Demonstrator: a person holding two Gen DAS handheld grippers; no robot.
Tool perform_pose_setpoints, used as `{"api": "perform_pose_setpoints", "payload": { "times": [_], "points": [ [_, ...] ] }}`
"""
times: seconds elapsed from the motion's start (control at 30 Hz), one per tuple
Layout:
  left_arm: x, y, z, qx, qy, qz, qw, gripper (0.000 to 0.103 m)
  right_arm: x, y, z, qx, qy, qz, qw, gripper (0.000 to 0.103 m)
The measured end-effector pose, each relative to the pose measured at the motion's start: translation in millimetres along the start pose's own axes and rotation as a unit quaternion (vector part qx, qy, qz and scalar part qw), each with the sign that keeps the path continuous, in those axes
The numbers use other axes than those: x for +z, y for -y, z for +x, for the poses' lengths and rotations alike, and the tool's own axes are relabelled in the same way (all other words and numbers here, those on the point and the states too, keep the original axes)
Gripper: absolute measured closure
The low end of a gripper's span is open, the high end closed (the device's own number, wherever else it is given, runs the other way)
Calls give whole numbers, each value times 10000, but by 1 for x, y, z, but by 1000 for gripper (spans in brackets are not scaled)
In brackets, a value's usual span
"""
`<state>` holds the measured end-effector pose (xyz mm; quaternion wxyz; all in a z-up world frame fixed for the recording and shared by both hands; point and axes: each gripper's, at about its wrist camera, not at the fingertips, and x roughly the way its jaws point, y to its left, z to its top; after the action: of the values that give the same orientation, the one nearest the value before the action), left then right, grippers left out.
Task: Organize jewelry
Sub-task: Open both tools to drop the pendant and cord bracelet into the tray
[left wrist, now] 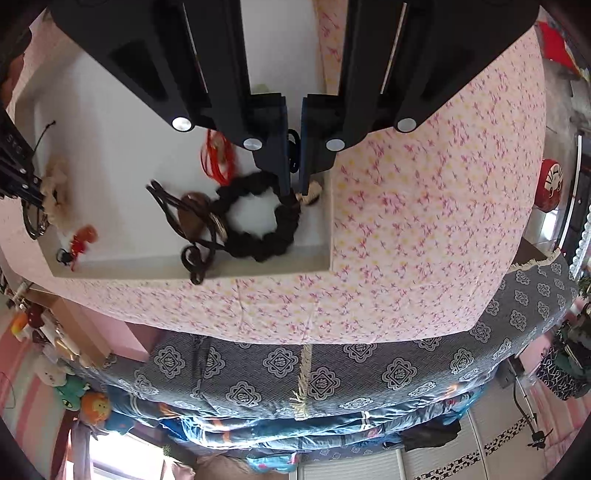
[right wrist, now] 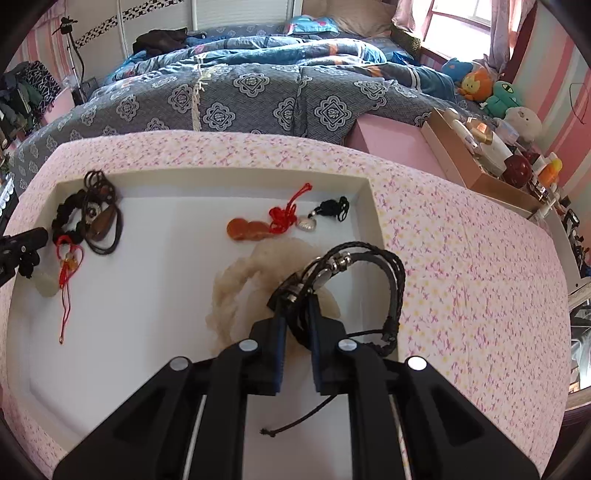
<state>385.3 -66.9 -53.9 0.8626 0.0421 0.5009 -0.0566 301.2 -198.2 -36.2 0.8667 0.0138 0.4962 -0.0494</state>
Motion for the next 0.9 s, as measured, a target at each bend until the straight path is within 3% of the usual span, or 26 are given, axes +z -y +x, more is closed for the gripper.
{"api": "perform_pose_setpoints", "payload": {
  "times": [0.27, 0.37, 0.43, 0.47, 0.6, 0.73, 0.83, 0.9],
  "points": [
    [11, 9, 8, 215, 24, 125, 9997, 97, 9, -3, 3, 39, -22, -61, 10000, 89],
    [8, 9, 0, 190, 97, 106, 9997, 76, 7, -4, 1, 25, 15, -161, 9999, 88],
    [5, 9, -8, 84, 159, 102, 9998, 70, 7, -1, -5, 126, 73, -105, 9998, 69],
    [3, 10, -14, 77, 204, 96, 9997, 68, 7, 0, -8, 133, 116, -86, 9998, 66],
    [-7, 10, -44, 91, 503, 110, 9986, 35, 7, 4, -21, 199, 233, 6, 9995, 65],
    [-22, 6, -86, 4, 825, 140, 9965, 27, 3, 11, -43, 312, 405, 63, 9987, 62],
    [-44, 2, -118, 78, 1033, 177, 9945, 16, -13, 22, -75, 336, 593, 189, 9975, 53],
    [-61, -1, -136, 106, 1173, 204, 9928, 6, -29, 29, -93, 328, 667, 239, 9969, 52]
  ]
}}
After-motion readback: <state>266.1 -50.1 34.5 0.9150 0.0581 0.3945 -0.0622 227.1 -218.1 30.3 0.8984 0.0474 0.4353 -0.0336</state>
